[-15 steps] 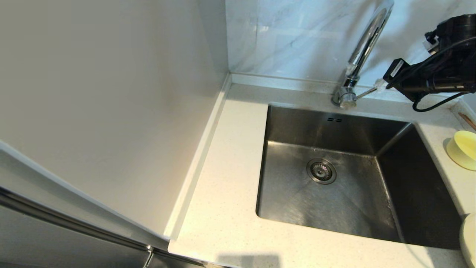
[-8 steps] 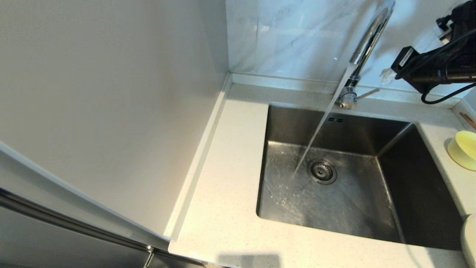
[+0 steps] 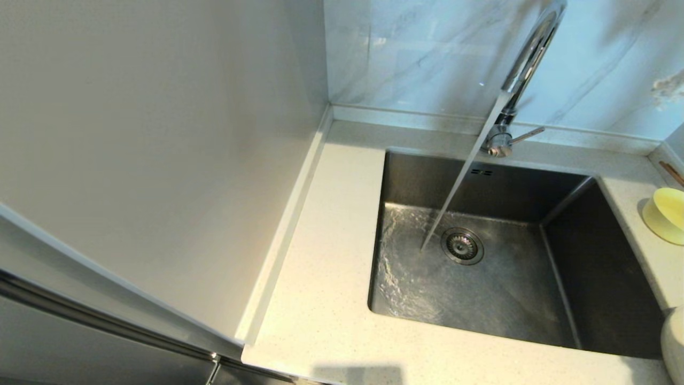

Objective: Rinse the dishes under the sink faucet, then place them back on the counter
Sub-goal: Turn on the faucet, then pick up the plate

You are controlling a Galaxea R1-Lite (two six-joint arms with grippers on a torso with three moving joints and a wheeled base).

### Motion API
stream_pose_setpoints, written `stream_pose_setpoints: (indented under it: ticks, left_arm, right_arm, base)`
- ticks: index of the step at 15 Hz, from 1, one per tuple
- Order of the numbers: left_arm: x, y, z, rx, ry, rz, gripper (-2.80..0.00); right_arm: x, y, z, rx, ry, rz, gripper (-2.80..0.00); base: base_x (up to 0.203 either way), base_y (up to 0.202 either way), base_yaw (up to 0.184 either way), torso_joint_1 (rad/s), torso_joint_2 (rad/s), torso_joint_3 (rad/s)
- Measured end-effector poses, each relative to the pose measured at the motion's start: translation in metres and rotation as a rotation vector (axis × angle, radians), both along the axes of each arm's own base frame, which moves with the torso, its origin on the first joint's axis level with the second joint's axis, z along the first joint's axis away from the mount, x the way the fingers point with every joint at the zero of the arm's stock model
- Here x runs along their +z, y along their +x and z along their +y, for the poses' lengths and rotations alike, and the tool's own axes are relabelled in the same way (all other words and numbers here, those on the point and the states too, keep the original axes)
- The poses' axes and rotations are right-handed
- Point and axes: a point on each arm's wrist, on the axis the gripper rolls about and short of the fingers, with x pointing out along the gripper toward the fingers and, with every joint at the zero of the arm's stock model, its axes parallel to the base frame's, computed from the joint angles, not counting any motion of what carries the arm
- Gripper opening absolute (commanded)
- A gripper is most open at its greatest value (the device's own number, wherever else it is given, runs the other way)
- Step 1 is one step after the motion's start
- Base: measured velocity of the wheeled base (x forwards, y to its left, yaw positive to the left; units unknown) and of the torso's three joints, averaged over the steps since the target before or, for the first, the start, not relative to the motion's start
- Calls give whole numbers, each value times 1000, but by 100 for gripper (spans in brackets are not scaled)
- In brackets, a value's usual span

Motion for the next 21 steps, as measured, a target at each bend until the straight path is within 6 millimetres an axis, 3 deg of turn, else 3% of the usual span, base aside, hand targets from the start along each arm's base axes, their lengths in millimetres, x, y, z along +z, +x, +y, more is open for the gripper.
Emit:
stream_pose_setpoints:
  ticks: [2, 4, 10, 11, 16, 21]
  left_arm:
    - [0, 0, 0, 0, 0, 0, -280]
    - [0, 0, 0, 1, 0, 0, -280]
    - [0, 0, 0, 1, 0, 0, -280]
    - [0, 0, 0, 1, 0, 0, -280]
    - [0, 0, 0, 0, 0, 0, -280]
    - [0, 0, 0, 1, 0, 0, -280]
  right_arm:
    - [-3, -39, 0, -16, -36, 119, -280]
    - [-20, -60, 1, -23, -55, 247, -280]
    - [-100, -113, 9, 22, -199, 457, -280]
    - [-110, -122, 11, 26, -211, 465, 0]
    - [-143, -145, 15, -5, -268, 560, 0]
    - [-182, -134, 11, -47, -317, 563, 0]
  base:
    - [0, 0, 0, 0, 0, 0]
    - [0, 0, 0, 0, 0, 0]
    - [0, 0, 0, 0, 0, 0]
    - [0, 0, 0, 0, 0, 0]
    - [0, 0, 0, 0, 0, 0]
    - [0, 0, 0, 0, 0, 0]
